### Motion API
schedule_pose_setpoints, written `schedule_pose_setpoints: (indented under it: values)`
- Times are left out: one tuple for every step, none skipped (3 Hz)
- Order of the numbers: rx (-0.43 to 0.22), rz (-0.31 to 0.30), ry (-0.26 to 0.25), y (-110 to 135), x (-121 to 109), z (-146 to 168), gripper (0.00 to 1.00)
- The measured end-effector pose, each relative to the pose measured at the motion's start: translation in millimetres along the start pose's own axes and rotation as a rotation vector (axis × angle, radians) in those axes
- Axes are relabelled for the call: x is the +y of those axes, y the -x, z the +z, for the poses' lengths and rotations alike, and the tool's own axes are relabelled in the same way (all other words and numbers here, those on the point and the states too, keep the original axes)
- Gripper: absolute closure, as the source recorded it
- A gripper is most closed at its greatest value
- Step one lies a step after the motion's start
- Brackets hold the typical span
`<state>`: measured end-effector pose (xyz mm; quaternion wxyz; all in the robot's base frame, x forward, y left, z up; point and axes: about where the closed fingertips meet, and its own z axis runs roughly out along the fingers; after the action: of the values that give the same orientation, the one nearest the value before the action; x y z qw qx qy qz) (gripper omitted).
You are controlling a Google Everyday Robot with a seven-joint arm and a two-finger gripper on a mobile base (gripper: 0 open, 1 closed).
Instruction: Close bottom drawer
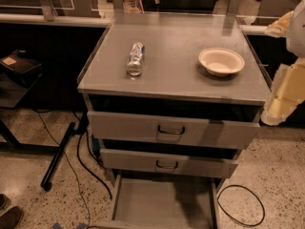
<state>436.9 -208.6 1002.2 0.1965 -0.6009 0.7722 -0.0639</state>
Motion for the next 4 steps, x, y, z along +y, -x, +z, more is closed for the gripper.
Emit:
schedule_pose_setpoints:
  values:
    - [0.000,0.000,0.000,0.0,0.0,0.0,0.00]
    - [0.000,0.000,0.000,0.0,0.0,0.0,0.16]
    - [0.000,0.000,0.000,0.0,0.0,0.0,0.39]
    - [0.000,0.000,0.000,0.0,0.0,-0.1,0.62]
